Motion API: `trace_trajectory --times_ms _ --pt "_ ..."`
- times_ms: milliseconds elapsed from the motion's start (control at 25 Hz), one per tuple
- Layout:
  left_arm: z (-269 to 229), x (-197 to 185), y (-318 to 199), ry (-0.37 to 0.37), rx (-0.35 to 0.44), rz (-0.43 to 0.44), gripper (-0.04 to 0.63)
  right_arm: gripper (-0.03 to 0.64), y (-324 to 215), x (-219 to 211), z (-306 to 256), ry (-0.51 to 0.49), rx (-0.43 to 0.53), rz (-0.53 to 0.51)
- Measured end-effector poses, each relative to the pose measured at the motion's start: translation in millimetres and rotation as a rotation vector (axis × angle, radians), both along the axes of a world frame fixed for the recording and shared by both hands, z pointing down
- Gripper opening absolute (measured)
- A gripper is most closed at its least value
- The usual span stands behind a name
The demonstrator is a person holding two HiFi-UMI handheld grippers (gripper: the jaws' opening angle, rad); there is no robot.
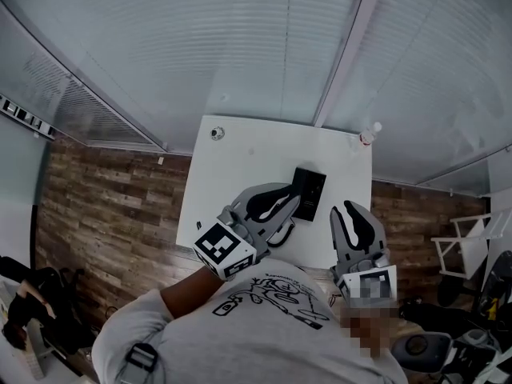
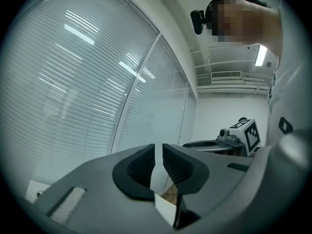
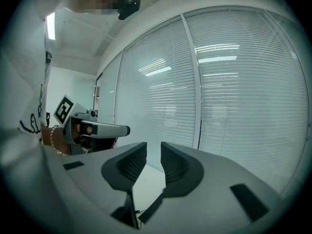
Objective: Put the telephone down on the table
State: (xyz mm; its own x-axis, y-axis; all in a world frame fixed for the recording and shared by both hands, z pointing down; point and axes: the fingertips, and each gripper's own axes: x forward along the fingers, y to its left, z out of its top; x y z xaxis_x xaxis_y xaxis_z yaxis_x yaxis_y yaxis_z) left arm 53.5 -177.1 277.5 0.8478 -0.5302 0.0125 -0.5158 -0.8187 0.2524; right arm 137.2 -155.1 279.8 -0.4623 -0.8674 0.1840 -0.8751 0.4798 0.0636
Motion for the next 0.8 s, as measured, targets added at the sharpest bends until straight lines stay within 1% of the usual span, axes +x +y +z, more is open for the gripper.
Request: trace_trajectory --times_ms 800 --pt "3.4 6.4 3.7 -0.003 -0.016 -0.010 0.049 0.083 3.8 11.6 -1.2 -0.011 -0.001 0.024"
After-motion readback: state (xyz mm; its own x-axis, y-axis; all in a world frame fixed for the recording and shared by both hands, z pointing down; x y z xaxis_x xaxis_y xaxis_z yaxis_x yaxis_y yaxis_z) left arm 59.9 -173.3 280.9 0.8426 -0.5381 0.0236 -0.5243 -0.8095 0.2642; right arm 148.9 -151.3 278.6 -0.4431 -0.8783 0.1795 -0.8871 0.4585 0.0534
